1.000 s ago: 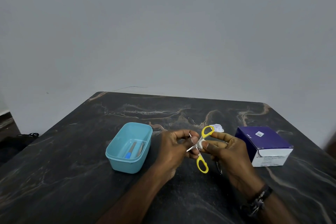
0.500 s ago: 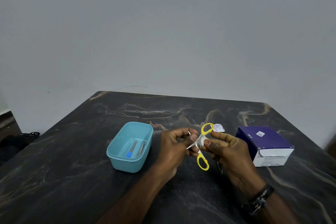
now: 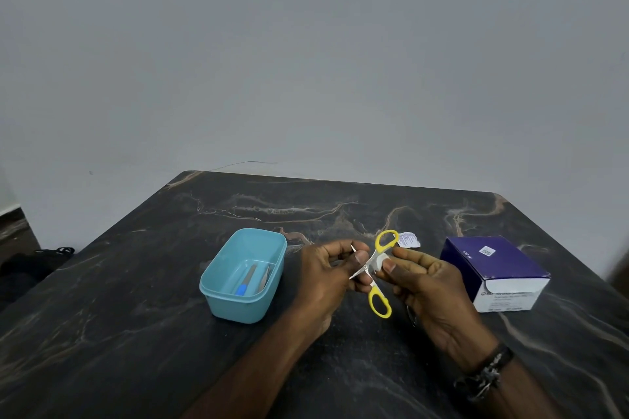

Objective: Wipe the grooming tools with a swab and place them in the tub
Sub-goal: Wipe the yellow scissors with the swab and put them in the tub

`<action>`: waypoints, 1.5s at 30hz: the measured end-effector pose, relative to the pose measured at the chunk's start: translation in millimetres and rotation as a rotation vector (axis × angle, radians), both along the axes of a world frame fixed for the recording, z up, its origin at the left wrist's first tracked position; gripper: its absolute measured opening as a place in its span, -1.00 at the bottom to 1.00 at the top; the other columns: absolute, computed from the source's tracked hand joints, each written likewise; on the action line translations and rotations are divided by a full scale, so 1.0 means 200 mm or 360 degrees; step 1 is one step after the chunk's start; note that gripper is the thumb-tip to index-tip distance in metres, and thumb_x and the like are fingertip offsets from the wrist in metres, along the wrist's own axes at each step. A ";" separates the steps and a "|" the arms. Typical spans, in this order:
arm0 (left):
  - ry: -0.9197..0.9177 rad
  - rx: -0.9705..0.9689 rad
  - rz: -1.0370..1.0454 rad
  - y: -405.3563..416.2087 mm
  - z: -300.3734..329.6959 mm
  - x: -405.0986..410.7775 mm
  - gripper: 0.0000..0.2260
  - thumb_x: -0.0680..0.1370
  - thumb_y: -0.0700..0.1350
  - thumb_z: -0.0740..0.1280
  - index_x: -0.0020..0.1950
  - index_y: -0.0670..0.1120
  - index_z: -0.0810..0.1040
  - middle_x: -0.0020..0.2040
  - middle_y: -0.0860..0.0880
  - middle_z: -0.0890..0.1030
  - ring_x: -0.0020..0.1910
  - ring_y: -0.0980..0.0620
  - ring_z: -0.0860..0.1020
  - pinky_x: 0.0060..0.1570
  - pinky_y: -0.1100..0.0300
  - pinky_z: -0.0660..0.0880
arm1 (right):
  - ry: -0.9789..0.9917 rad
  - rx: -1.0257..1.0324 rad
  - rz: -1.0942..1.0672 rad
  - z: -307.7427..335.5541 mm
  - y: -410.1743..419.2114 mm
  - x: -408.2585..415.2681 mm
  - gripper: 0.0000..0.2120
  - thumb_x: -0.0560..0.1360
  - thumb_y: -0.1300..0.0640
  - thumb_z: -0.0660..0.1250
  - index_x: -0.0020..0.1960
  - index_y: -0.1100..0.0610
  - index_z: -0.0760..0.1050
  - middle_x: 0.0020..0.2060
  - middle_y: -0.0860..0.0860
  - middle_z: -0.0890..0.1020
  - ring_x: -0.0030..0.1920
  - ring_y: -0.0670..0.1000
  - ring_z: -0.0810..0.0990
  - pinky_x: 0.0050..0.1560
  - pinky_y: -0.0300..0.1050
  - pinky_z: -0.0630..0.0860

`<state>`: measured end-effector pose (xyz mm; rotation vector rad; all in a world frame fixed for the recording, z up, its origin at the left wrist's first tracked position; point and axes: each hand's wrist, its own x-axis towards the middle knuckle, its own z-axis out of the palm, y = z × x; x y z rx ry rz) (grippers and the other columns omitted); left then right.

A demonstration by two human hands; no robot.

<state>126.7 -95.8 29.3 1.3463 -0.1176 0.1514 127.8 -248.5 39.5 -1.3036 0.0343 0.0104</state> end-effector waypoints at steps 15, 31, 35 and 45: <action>-0.0066 0.0070 -0.0036 -0.04 -0.01 -0.02 -0.92 0.52 -0.33 0.36 -0.12 -0.20 0.62 -0.45 -0.10 0.57 -0.48 0.02 0.55 -0.40 0.15 0.57 | -0.0034 0.0066 0.0080 0.02 0.02 -0.03 -0.73 0.39 0.45 0.39 0.09 0.36 0.54 -0.29 0.14 0.72 -0.38 0.00 0.68 -0.49 -0.27 0.49; -0.0012 0.0054 -0.0028 -0.04 0.01 -0.03 -0.92 0.53 -0.36 0.33 -0.12 -0.24 0.60 -0.47 -0.14 0.54 -0.55 0.05 0.51 -0.52 0.27 0.47 | -0.0047 -0.0050 -0.0018 0.00 0.03 -0.02 -0.64 0.35 0.41 0.46 0.13 0.31 0.54 -0.20 0.22 0.72 -0.32 0.07 0.68 -0.42 -0.20 0.48; -0.0017 0.0034 -0.0034 -0.04 0.01 -0.03 -0.96 0.51 -0.33 0.36 -0.12 -0.25 0.61 -0.46 -0.13 0.56 -0.52 0.03 0.52 -0.48 0.21 0.53 | -0.0064 0.0022 -0.0085 0.02 0.01 -0.01 -0.67 0.36 0.41 0.44 0.12 0.29 0.56 -0.18 0.19 0.73 -0.32 0.02 0.69 -0.47 -0.28 0.42; 0.0050 0.0047 -0.0007 -0.04 0.01 -0.02 -0.96 0.52 -0.35 0.35 -0.06 -0.31 0.59 -0.44 -0.13 0.57 -0.53 0.06 0.53 -0.51 0.23 0.51 | -0.0040 -0.0099 0.0000 -0.01 0.02 -0.01 -0.64 0.37 0.41 0.46 0.14 0.31 0.53 -0.19 0.25 0.72 -0.31 0.13 0.69 -0.37 -0.13 0.55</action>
